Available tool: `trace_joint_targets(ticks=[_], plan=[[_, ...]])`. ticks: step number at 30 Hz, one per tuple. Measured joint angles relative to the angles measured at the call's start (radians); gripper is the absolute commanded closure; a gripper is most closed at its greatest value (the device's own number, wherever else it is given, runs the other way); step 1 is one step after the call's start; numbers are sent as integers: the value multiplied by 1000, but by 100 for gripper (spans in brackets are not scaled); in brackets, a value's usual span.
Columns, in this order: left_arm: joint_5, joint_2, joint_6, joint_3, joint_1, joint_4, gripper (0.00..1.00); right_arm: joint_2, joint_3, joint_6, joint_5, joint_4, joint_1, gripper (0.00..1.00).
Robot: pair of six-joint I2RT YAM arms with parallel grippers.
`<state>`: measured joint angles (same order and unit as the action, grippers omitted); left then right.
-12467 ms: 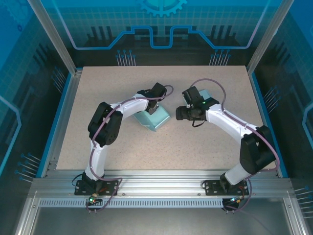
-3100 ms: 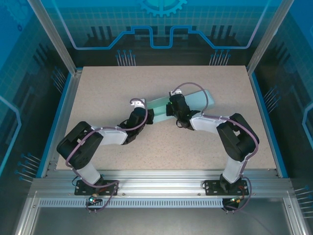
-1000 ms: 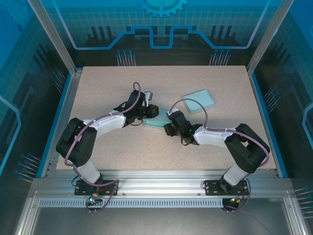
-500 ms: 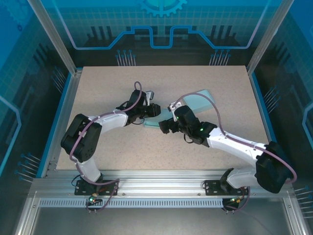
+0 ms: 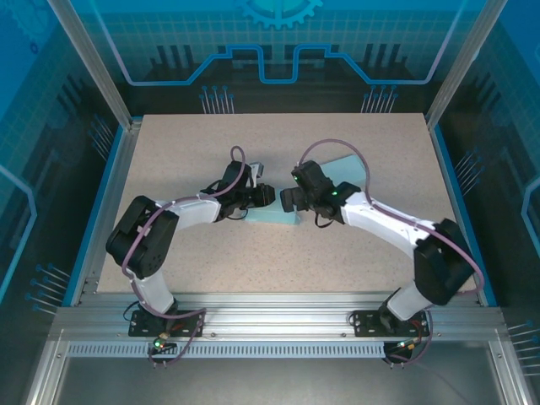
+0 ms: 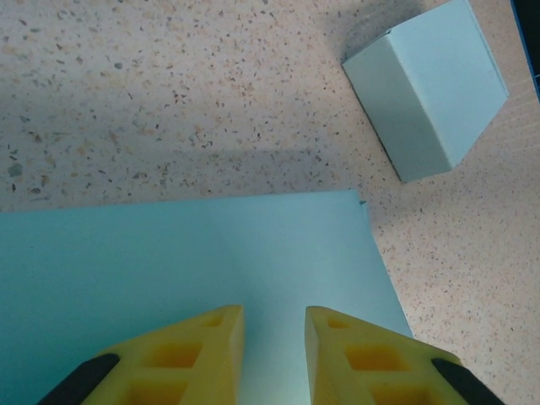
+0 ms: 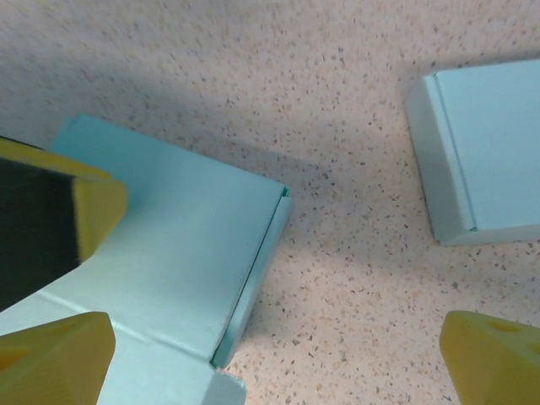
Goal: Fold the paper box
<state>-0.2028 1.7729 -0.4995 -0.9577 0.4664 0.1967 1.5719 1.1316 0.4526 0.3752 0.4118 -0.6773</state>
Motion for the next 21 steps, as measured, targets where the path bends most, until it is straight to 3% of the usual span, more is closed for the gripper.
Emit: trace_joint_targets(ticks=[9, 21], plan=[[5, 5, -1, 18, 0, 33, 73, 172, 47, 27, -86, 44, 38, 34], [45, 13, 0, 32, 0, 37, 74, 245, 36, 60, -230, -33, 83, 50]])
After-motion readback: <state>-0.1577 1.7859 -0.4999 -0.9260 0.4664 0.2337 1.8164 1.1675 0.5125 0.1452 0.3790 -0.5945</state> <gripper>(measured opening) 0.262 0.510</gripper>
